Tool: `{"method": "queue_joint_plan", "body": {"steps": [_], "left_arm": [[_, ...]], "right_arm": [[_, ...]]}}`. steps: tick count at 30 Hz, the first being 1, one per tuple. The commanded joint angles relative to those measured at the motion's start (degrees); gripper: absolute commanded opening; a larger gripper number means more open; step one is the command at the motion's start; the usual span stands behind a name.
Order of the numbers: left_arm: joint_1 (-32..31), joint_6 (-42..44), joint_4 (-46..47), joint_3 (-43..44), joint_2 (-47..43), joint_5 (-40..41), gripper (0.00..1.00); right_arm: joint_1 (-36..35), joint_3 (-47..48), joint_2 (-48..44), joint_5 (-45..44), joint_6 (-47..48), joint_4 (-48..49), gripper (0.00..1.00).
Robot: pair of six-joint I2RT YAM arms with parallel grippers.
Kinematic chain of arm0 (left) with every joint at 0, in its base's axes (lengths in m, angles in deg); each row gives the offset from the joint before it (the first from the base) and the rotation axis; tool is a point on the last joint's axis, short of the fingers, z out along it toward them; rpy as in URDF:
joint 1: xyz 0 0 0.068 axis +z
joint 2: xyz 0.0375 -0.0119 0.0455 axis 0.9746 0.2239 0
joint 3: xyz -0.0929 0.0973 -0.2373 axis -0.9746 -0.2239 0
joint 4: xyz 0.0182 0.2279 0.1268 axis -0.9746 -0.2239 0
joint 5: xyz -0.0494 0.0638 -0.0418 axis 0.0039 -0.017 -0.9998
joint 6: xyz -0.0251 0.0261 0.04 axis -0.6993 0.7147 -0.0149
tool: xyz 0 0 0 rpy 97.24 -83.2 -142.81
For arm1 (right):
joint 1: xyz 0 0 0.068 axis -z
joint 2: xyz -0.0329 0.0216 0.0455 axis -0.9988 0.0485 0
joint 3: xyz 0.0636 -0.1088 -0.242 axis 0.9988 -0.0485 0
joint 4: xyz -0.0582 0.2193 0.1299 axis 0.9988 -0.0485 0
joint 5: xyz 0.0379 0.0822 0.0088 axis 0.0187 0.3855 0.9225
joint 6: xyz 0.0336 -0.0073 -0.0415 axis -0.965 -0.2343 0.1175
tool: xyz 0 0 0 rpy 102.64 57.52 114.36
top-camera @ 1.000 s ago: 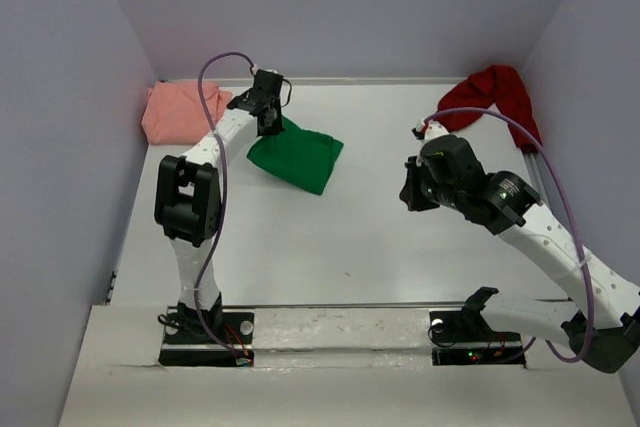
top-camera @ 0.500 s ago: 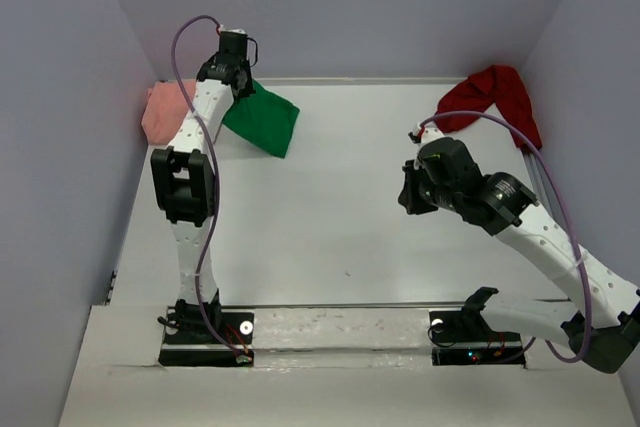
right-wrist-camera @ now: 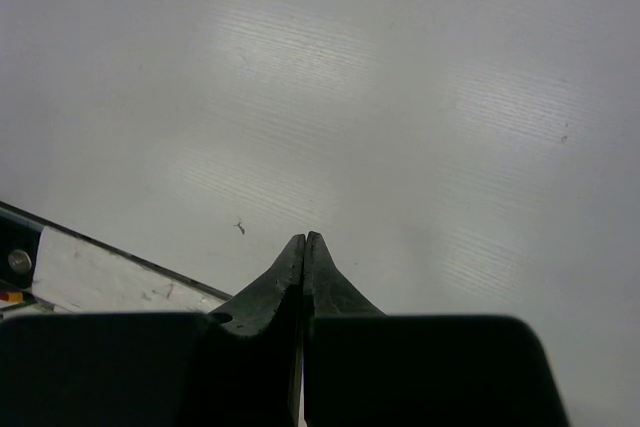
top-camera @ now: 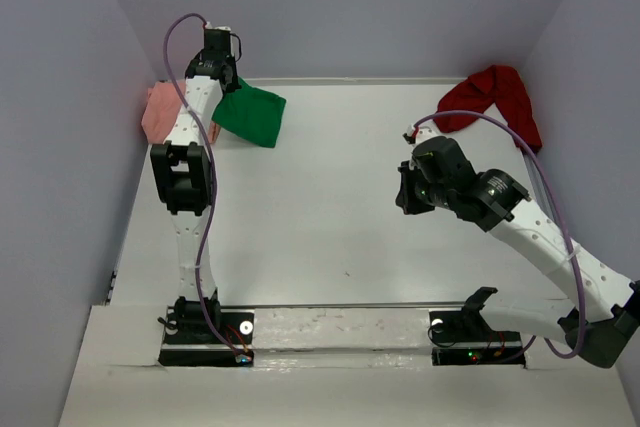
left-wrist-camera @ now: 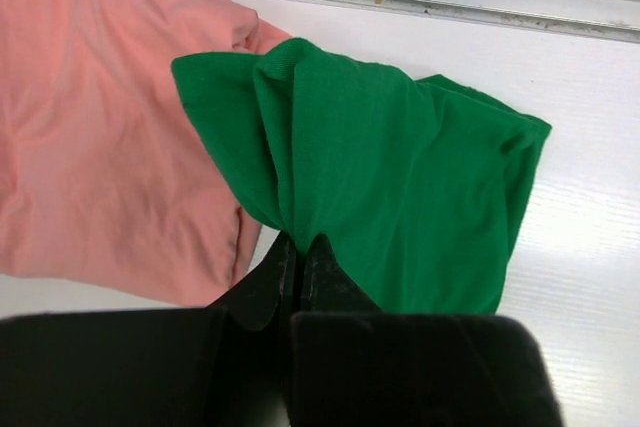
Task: Fold and stack the t-shirts
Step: Neatly place the folded tshirt to the corner
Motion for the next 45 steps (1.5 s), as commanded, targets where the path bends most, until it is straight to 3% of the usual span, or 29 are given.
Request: {"method": "queue_joint_plan", "body": {"steps": [1, 12, 20, 45], "left_arm": [[2.2, 2.4, 2.3, 5.1, 1.2, -1.9, 0.00], [7.5, 2.8, 6.8, 6.1, 1.7, -6.5, 0.00], [8.6, 7.6, 12.6, 3.4, 1.3, -8.1, 0.00], [14.1, 11.1, 14.3, 3.9, -0.2, -10.8, 0.00]], "right_arm": [[0.0, 2.5, 0.3, 0.2, 0.2, 0.3, 0.00], [0.0, 0.6, 3.5, 0.1, -1.1, 1.0, 0.00], [0.5, 2.5, 7.5, 1.0, 0.0, 1.1, 0.00], [4.0, 2.4, 14.1, 5.3, 3.2, 5.7, 0.00]]}}
